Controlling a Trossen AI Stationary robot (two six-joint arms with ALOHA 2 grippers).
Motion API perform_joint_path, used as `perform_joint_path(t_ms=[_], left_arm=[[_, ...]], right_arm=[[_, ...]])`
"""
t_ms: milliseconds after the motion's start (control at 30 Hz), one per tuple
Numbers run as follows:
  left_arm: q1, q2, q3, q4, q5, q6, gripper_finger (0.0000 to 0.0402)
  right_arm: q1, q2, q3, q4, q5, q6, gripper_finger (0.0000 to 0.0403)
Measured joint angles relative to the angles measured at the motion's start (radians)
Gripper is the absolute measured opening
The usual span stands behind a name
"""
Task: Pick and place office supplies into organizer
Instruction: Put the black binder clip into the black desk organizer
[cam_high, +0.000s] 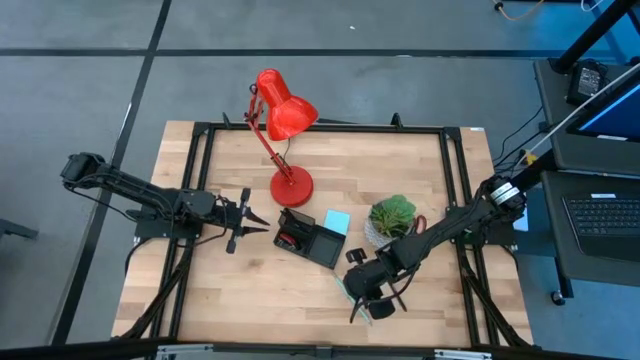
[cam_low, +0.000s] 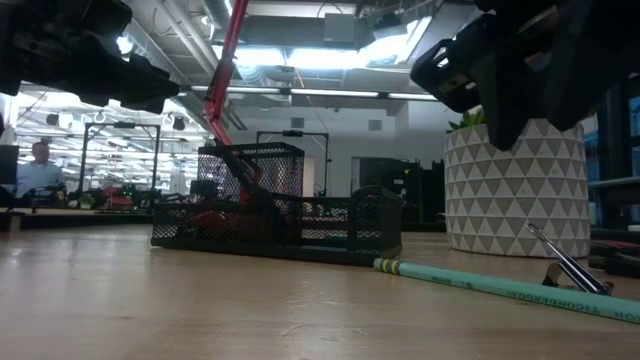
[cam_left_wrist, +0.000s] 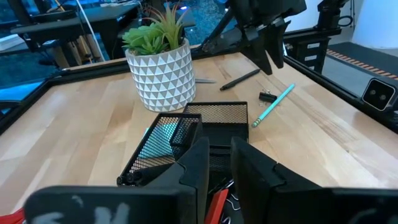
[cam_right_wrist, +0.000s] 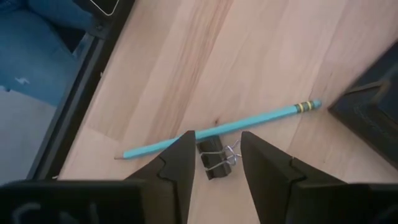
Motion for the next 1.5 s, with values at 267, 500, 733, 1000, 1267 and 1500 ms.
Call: perform_joint_path(t_ms=[267,500,733,1000,1267,1500], left_arm=[[0.0,0.0,0.0,0.0,0.0,0.0,0.006],[0.0,0.0,0.0,0.0,0.0,0.0,0.0059],[0.0,0.0,0.0,0.0,0.0,0.0,0.0059],[0.0,0.0,0.0,0.0,0.0,0.0,0.0059],[0.0,0.0,0.0,0.0,-0.001,0.0,0.0059],[0.0,0.0,0.0,0.0,-0.001,0.0,0.0059]], right_arm=[[0.0,0.0,0.0,0.0,0.011,-0.091,0.0132],[0.0,0.0,-0.009,0.0,0.059,-0.135,0.0132],[0.0,0.001,-0.074,0.052,0.062,-0.135,0.0132],[0.0,0.001,-0.134,0.137,0.061,-0.133,0.0132],[0.0,0.001,-0.183,0.226,0.047,-0.127,0.0132],[0.0,0.066,-0.183,0.244,0.005,-0.104,0.0132]])
